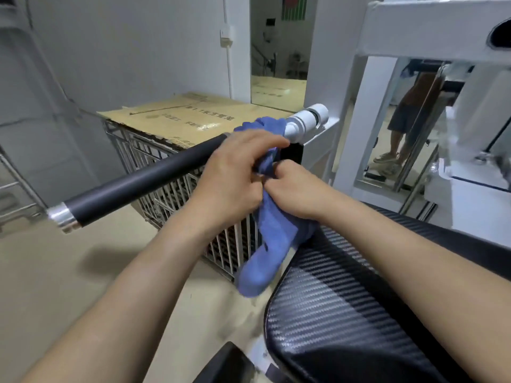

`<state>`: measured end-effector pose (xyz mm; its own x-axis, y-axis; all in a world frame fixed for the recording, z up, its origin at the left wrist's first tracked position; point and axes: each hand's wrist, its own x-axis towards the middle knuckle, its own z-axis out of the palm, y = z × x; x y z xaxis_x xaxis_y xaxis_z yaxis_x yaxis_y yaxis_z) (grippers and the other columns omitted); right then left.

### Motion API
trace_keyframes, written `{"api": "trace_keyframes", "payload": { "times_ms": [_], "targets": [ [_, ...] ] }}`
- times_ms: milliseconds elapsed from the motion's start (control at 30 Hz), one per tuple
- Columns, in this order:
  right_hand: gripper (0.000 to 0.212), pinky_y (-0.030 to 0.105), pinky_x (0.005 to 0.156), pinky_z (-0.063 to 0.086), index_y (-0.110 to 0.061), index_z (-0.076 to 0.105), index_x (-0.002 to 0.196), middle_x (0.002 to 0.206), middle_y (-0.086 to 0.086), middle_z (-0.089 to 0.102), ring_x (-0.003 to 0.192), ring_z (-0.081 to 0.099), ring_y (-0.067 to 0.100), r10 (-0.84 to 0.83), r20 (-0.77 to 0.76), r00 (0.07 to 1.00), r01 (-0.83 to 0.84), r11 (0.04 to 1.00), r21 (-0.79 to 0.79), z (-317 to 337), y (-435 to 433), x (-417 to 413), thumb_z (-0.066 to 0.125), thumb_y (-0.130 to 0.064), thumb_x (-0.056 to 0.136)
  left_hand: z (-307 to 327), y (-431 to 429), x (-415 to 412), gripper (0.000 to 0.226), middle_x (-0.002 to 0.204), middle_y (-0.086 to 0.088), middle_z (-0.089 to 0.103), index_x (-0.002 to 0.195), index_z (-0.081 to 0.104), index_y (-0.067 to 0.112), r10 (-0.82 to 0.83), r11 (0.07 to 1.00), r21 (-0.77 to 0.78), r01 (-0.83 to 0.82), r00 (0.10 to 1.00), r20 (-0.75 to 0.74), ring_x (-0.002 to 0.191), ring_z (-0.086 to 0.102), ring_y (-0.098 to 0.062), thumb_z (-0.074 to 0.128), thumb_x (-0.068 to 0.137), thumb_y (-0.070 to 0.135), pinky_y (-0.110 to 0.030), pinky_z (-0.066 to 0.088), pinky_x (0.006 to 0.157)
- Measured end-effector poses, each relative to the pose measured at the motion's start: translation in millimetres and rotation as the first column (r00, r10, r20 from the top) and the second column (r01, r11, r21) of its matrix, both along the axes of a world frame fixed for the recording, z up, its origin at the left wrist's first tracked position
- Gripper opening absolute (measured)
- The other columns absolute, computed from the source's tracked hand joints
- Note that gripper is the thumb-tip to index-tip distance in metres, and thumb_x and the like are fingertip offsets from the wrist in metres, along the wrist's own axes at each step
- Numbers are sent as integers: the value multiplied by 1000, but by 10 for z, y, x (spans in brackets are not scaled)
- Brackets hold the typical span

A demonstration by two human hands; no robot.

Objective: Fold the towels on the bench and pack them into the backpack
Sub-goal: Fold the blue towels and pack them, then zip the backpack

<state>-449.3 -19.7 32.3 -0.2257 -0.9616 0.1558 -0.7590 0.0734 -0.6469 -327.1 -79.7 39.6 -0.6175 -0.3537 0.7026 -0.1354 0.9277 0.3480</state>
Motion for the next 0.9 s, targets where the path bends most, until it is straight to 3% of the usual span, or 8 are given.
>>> {"api": "trace_keyframes", "payload": {
  "times_ms": [100,167,300,400,533,667,800,900],
  "targets": [
    [41,23,48,28,-15,36,59,59,0,40,53,34,13,216,-288,933,-124,944,305,145,362,264,46,-23,97,99,18,230,35,76,9,69,84,71,26,-68,997,0,76,898,435,80,59,-16,47,61,15,-33,49,82],
    [45,22,48,28,-13,38,62,58,-2,36,52,29,12,315,-226,922,-175,858,483,185,607,379,44,-37,99,9,88,413,23,56,10,56,72,67,25,-109,993,93,65,778,619,65,46,-14,46,63,25,-27,44,71],
    [44,18,56,36,-15,50,67,65,-3,46,56,38,7,338,-43,940,-239,743,626,215,971,762,43,-42,100,-245,265,819,15,58,0,48,70,64,15,-307,952,224,210,648,697,56,38,-13,57,67,29,-34,42,97],
    [46,19,55,40,-15,57,68,61,-9,53,53,43,4,267,5,964,-210,744,634,192,1177,1140,40,-45,99,-323,283,1154,22,55,-1,52,60,59,17,-534,831,514,214,568,626,54,46,-9,74,66,32,-32,43,58],
    [36,25,64,45,-16,57,93,76,-7,55,64,50,7,154,-225,962,-30,882,471,94,1517,1589,34,-42,102,-432,330,1543,35,53,2,46,58,55,5,-743,494,835,240,616,263,50,42,-6,81,61,29,-16,32,45],
    [28,41,71,47,-30,54,118,87,-4,48,79,53,21,-115,-535,837,164,985,44,4,1828,2029,33,-36,100,-357,505,1662,35,51,6,42,56,50,11,-755,484,803,349,630,181,48,39,-2,83,67,14,-13,32,46],
    [23,32,72,49,-11,71,100,87,-1,71,77,62,16,-186,154,970,207,969,-132,-12,2079,2150,49,-17,99,-265,580,1684,44,54,5,43,54,49,20,-795,470,769,434,587,155,52,40,-6,86,56,44,-19,30,47],
    [19,23,63,47,-5,70,80,75,5,65,67,58,12,-140,617,774,139,989,49,4,2333,2080,62,-17,92,-293,536,1732,46,53,7,50,58,55,22,-921,195,882,428,388,16,47,42,-3,86,52,55,-13,32,43]
  ]
}}
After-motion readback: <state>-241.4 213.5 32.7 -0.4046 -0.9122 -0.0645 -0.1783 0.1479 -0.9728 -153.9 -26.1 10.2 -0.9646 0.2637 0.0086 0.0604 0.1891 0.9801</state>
